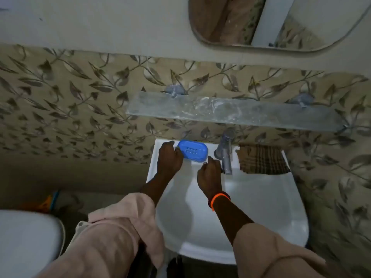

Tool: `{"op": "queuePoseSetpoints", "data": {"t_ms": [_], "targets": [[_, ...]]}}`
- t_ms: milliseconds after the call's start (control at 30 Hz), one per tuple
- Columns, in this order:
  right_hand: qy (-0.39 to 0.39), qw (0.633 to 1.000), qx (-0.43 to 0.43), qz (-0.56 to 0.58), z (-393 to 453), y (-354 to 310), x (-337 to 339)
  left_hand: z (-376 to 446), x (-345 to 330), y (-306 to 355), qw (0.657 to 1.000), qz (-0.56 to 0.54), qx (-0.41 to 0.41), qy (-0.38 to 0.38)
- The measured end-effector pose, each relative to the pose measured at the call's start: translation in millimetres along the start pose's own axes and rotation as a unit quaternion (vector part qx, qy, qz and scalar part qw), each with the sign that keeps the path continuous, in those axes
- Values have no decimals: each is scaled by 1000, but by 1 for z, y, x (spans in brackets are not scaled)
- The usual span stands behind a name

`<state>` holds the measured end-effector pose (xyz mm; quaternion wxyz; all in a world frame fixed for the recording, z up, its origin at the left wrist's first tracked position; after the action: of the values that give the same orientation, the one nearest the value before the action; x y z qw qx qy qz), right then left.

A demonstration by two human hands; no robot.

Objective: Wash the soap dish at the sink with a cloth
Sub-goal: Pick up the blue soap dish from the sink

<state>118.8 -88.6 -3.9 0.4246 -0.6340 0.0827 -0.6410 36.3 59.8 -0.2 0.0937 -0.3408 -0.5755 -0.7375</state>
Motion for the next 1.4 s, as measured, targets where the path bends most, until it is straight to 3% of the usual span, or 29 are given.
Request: {"op": "queuePoseSetpoints", "data": {"t_ms": [100,367,800,933,1200,1400], "targets": [[28,998,-56,15,20,0,-7,23,-4,-8,999,21,27,16],[29,979,-180,93,53,8,-17,38,-21,-10,997,57,9,-43],[-13,933,-287,215,66,6,-26,44,-20,-16,987,-1,145,-72],[-67,952,-251,163,70,-1,-26,45,-18,-12,983,10,160,-88],[0,955,-244,171,66,-9,-12,44,-3,7,992,3,115,-54],[-27,955,-239,174,63,-14,-12,35,4,7,992,-15,116,-46]]}}
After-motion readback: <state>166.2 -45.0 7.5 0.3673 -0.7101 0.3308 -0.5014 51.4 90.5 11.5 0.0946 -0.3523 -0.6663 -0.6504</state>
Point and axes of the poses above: each hand's wrist, its own z-axis towards the middle knuckle, its own x-axis out of the back of the hand, y = z × x, the point moved 7 cm from there along z, towards the middle knuckle, and after that the axes turned 10 degrees about y, right-handed, at the moved point
